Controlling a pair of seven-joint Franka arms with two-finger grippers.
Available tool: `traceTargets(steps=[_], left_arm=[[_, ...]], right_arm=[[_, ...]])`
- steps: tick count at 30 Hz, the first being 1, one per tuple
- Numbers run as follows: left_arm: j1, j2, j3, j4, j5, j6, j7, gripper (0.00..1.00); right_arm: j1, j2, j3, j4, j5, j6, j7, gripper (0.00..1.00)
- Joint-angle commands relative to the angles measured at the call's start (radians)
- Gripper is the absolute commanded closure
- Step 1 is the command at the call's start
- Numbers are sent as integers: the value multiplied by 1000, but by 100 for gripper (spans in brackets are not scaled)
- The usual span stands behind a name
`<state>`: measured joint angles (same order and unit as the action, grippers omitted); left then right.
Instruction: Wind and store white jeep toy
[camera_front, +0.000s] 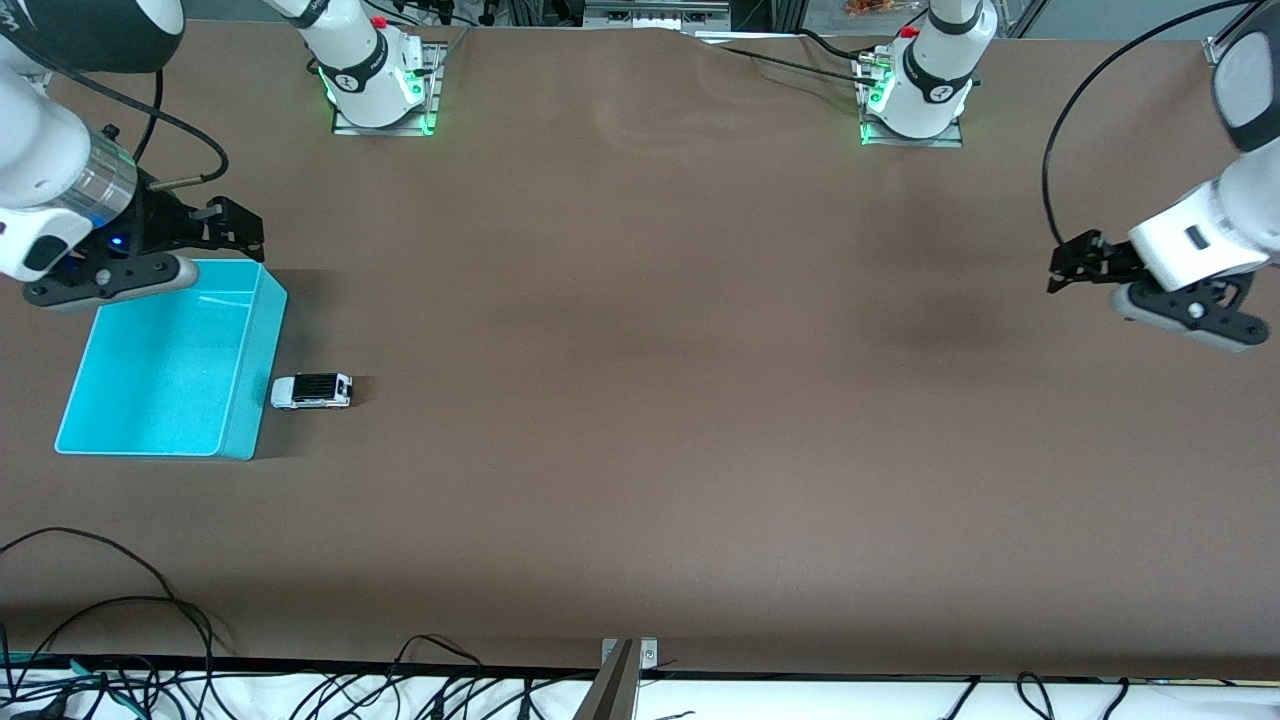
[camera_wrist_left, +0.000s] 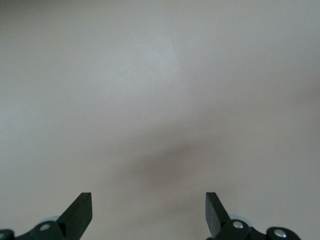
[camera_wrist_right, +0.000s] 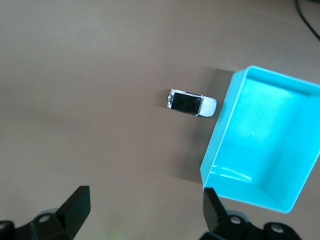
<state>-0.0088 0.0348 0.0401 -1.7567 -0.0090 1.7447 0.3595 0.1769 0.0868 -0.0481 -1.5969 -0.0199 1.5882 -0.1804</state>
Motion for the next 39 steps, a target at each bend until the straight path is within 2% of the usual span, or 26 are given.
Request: traceTargets(steps=[1, 11, 19, 24, 28, 32, 39], left_arm=[[-14, -39, 21, 9, -20, -43, -68, 0], [-7, -32, 24, 118, -13, -254, -212, 0], [4, -27, 24, 126, -17, -257, -203, 0], [59, -3, 24, 137, -85, -254, -200, 0], [61, 13, 24, 197, -88, -252, -198, 0], [49, 25, 18, 201, -82, -254, -200, 0], [40, 5, -6, 204, -58, -280, -195, 0]], right_arm=[[-5, 37, -1, 17, -12, -7, -186, 0], [-16, 117, -12, 5, -9, 48, -591, 0], [-53, 149, -12, -89, -6, 196, -876, 0], [-63, 149, -12, -169, -5, 294, -1002, 0], [-66, 149, -13, -238, 1, 377, -1088, 0], [-86, 155, -12, -310, 1, 476, -1185, 0], [-94, 232, -12, -362, 3, 621, -1278, 0]])
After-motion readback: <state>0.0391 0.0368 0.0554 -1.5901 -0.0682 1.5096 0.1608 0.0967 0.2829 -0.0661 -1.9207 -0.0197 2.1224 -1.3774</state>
